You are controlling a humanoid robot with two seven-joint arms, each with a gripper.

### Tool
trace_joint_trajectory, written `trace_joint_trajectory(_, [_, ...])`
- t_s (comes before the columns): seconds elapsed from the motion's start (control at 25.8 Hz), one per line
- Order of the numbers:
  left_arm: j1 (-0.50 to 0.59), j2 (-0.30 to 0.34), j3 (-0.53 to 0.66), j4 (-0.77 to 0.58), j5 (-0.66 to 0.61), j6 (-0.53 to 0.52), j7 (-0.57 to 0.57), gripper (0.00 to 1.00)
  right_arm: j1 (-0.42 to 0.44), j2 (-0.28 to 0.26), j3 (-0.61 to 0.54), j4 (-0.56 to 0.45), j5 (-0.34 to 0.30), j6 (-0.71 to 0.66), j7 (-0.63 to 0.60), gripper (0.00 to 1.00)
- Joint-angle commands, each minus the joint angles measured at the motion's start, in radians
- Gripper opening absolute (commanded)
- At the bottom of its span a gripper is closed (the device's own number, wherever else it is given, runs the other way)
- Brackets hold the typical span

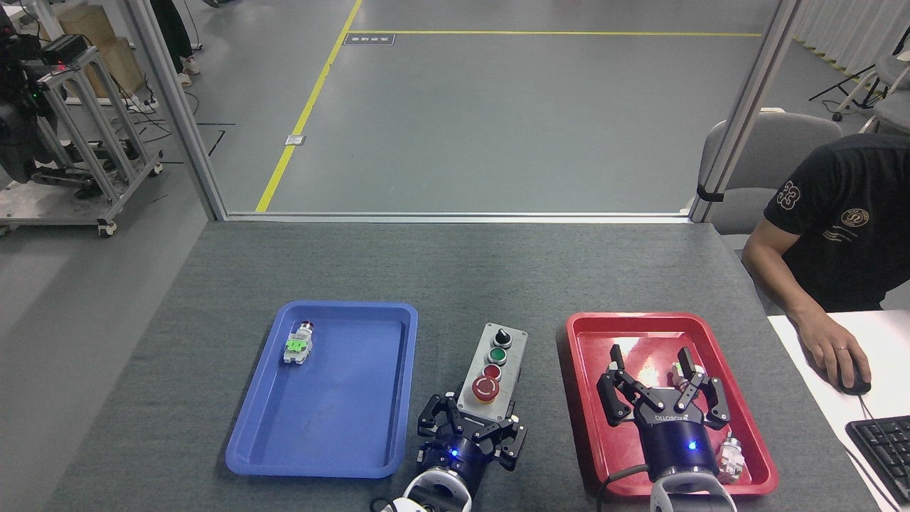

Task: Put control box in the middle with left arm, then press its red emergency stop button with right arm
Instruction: 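Release the control box and open the left gripper, then withdraw the left gripper and lower the right gripper onto the red button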

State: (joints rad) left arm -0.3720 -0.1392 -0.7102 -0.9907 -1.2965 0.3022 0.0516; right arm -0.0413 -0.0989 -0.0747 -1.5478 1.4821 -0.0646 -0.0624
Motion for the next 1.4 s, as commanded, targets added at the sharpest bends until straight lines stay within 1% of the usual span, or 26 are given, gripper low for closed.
trace_joint_trajectory(0.0, [-0.005, 0.000, -0.048, 0.030, 0.000, 0.011, -0.012, 0.00, 0.000, 0.001, 0.000, 0.001, 0.000, 0.002, 0.003, 1.00])
trace_joint_trajectory(0.19, [-0.005, 0.001, -0.098, 0.029, -0.003, 0.005, -0.019, 0.00, -0.002, 0.001, -0.002, 0.000, 0.000, 0.003, 0.000, 1.00])
trace_joint_trajectory(0.27, [-0.005, 0.000, -0.106, 0.026, -0.004, 0.006, -0.021, 0.26, -0.002, -0.001, -0.002, 0.000, 0.000, 0.002, 0.000, 1.00])
trace_joint_trajectory(0.31, [-0.005, 0.001, -0.106, 0.023, -0.004, 0.009, -0.021, 0.52, -0.002, -0.001, -0.002, 0.000, 0.000, 0.003, 0.000, 1.00])
trace_joint_trajectory(0.35, [-0.005, 0.001, -0.106, 0.021, -0.006, 0.009, -0.021, 0.72, -0.003, -0.001, -0.004, 0.000, 0.001, 0.003, 0.000, 1.00])
trace_joint_trajectory(0.43, [-0.005, 0.003, -0.106, 0.014, -0.004, 0.011, -0.019, 0.92, -0.003, -0.002, -0.002, 0.000, 0.001, 0.003, -0.004, 1.00])
trace_joint_trajectory(0.47, [-0.002, 0.003, -0.106, 0.001, -0.004, 0.009, -0.019, 0.96, -0.003, -0.002, -0.002, 0.000, 0.001, 0.002, -0.005, 1.00])
trace_joint_trajectory(0.58, [0.027, 0.020, -0.103, -0.108, -0.003, -0.009, -0.018, 0.97, -0.008, -0.004, -0.002, 0.002, 0.001, 0.002, -0.005, 1.00])
trace_joint_trajectory(0.62, [0.051, 0.033, -0.101, -0.158, -0.001, -0.018, -0.018, 0.98, -0.012, -0.005, -0.002, 0.002, 0.001, 0.002, -0.005, 1.00])
trace_joint_trajectory(0.66, [0.084, 0.061, -0.098, -0.213, -0.001, -0.038, -0.016, 0.98, -0.014, -0.005, -0.002, 0.005, 0.001, 0.002, -0.005, 1.00])
trace_joint_trajectory(0.78, [0.169, 0.211, -0.081, -0.408, 0.002, -0.098, -0.007, 0.98, -0.026, -0.016, -0.002, 0.012, 0.000, 0.003, -0.008, 1.00])
trace_joint_trajectory(0.85, [0.242, 0.303, -0.032, -0.528, 0.003, -0.132, -0.001, 0.99, -0.043, -0.018, 0.000, 0.018, 0.000, 0.014, -0.010, 0.98])
trace_joint_trajectory(0.89, [0.280, 0.339, 0.006, -0.577, 0.003, -0.161, -0.001, 0.99, -0.063, -0.019, 0.001, 0.031, -0.002, 0.014, -0.011, 0.90])
trace_joint_trajectory(0.93, [0.314, 0.360, 0.057, -0.615, 0.006, -0.201, 0.001, 0.99, -0.092, -0.019, 0.004, 0.049, -0.005, 0.006, -0.011, 0.73])
trace_joint_trajectory(1.05, [0.367, 0.365, 0.265, -0.654, 0.040, -0.339, 0.002, 0.99, -0.195, -0.025, 0.036, 0.138, -0.026, -0.007, -0.010, 0.28])
trace_joint_trajectory(1.09, [0.367, 0.359, 0.336, -0.649, 0.057, -0.383, 0.002, 0.99, -0.207, -0.028, 0.090, 0.155, -0.025, -0.034, -0.010, 0.11])
trace_joint_trajectory(1.12, [0.364, 0.355, 0.402, -0.641, 0.077, -0.420, 0.002, 0.99, -0.218, -0.039, 0.153, 0.170, -0.025, -0.075, -0.010, 0.00])
trace_joint_trajectory(1.2, [0.355, 0.346, 0.498, -0.606, 0.126, -0.463, 0.002, 0.99, -0.241, -0.033, 0.242, 0.247, -0.014, -0.110, -0.008, 0.00])
trace_joint_trajectory(1.28, [0.328, 0.343, 0.551, -0.560, 0.171, -0.480, 0.002, 0.99, -0.267, -0.024, 0.309, 0.318, -0.013, -0.109, -0.010, 0.00])
trace_joint_trajectory(1.36, [0.282, 0.349, 0.594, -0.494, 0.187, -0.483, 0.002, 0.99, -0.284, -0.016, 0.388, 0.356, -0.014, -0.109, -0.008, 0.00])
